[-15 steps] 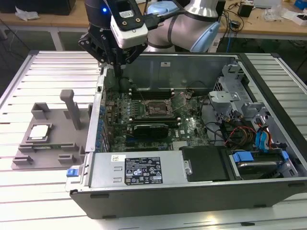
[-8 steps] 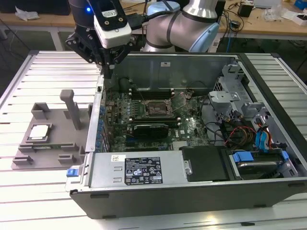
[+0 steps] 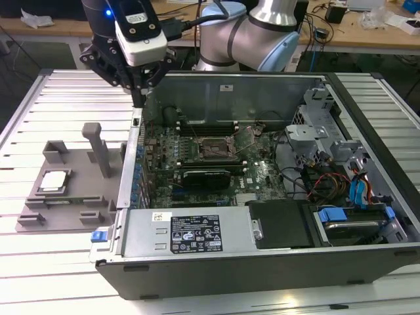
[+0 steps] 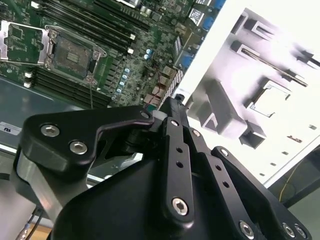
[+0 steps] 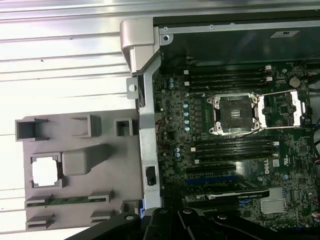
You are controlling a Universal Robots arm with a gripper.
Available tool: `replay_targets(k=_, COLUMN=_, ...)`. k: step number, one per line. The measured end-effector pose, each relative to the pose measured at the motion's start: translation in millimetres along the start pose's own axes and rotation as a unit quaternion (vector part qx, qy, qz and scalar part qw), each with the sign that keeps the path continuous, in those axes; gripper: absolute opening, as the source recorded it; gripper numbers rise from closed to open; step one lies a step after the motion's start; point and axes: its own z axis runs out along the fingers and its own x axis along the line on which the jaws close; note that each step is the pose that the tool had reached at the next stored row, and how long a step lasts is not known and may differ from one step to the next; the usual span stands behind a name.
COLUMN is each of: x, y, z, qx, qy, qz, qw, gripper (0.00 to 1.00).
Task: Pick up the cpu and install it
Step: 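Reach for the cpu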
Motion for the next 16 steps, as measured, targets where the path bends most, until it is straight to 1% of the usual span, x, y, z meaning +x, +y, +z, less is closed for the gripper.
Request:
replay_targets(k=3, x=3.8, y=-0.3, z=-0.1, qx=0.0000, qy=0.0000, qz=0.000, qw=1.0000, gripper=0.11)
replay_targets(k=5, x=10.2, y=-0.8, z=-0.3, qx=0.0001, qy=0.0000, qz=0.000, qw=1.0000, gripper=0.11)
replay_targets(k=7, x=12.2, y=-0.9, z=-0.3, qx=0.0001, qy=0.0000, qz=0.000, qw=1.0000, gripper=0.11)
replay_targets(k=11, x=18.5, y=-1.4, z=-0.5, qx=0.0001, qy=0.0000, qz=0.000, qw=1.0000, gripper=0.11)
replay_targets(k=16, x=31.2, y=-2.3, z=-0.8, qx=0.0001, qy=0.0000, qz=0.000, qw=1.0000, gripper=0.11)
